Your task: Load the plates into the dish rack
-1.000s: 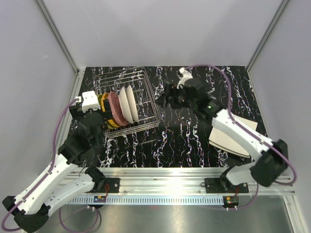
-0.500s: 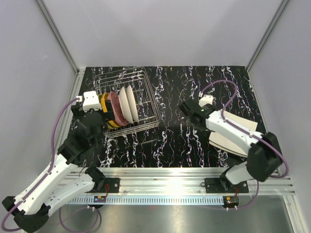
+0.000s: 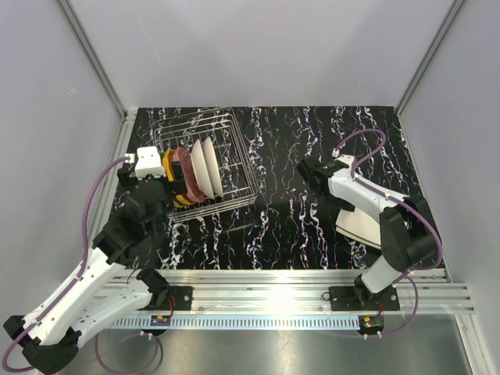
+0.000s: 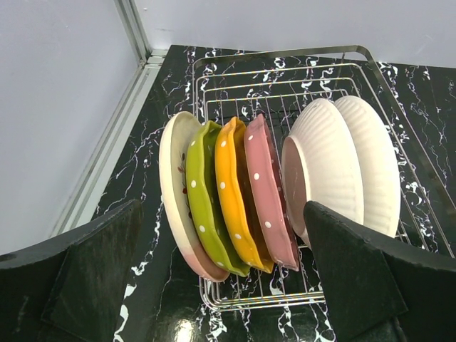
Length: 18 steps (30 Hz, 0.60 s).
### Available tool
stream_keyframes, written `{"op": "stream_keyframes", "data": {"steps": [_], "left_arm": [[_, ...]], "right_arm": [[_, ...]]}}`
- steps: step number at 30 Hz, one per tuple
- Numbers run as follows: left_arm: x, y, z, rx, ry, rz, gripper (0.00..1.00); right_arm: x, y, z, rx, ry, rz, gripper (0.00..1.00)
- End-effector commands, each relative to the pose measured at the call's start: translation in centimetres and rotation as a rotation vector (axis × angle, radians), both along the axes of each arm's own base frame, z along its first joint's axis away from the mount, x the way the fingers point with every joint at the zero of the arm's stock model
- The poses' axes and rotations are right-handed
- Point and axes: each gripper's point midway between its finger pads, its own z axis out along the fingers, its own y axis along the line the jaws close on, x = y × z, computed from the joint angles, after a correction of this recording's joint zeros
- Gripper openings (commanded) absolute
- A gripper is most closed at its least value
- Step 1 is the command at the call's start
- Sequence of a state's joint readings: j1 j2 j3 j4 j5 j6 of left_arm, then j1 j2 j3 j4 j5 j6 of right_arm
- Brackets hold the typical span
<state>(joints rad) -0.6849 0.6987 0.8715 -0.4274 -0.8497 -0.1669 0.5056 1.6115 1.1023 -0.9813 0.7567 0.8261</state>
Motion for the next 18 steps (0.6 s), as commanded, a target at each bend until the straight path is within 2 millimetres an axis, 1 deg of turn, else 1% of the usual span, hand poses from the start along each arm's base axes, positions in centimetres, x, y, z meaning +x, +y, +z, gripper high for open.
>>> {"op": "stream_keyframes", "data": {"steps": [1,3,5,6,11,12,14,16,17,18], "left_arm": [[0.1,-0.3,2.2,-0.059,-0.047,-0.01,0.99],[0.1,-0.3,2.2,-0.06,-0.048,-0.01,0.99],[0.1,-0.4,2.2,-0.06,-0.047,-0.014,0.99],[0.1,-0.4,2.2,-0.061,-0.047,-0.016,0.99],[0.2,-0.5,2.2,-0.061,-0.045,-0.022,0.99],[0.2,-0.6,2.1,-0.059,-0.043,-0.023,0.99],[0.2,-0.6,2.1,-0.062,-0.044,-0.026,0.99],[0.2,-0.7,2.1,-0.063,-0.043,-0.03,0.99],[0.2,-0.7,2.2,-0.064,-0.044,-0.032,0.99],[0.1,-0.7,2.2,-0.065,-0.044,-0.033,0.99]], "right_arm": [[1.7,0.5,-0.9,0.051,-0.04,0.005,0.82],[2.0,0.3,-1.5,0.048,-0.017,0.007,0.82],[2.5,0.2,-1.7,0.042,-0.002,0.009,0.82],[2.5,-0.1,-2.2,0.035,0.022,0.002,0.82],[3.2,-0.2,-3.1,0.051,0.063,0.001,0.8],[3.2,-0.7,-3.4,0.045,0.081,-0.008,0.8],[3.3,-0.9,-3.7,0.049,0.1,-0.012,0.8],[3.7,-1.1,-4.1,0.049,0.119,-0.005,0.76],[4.0,-1.1,-4.0,0.048,0.117,-0.005,0.72],[4.1,-1.1,-4.4,0.046,0.131,-0.006,0.65]]}}
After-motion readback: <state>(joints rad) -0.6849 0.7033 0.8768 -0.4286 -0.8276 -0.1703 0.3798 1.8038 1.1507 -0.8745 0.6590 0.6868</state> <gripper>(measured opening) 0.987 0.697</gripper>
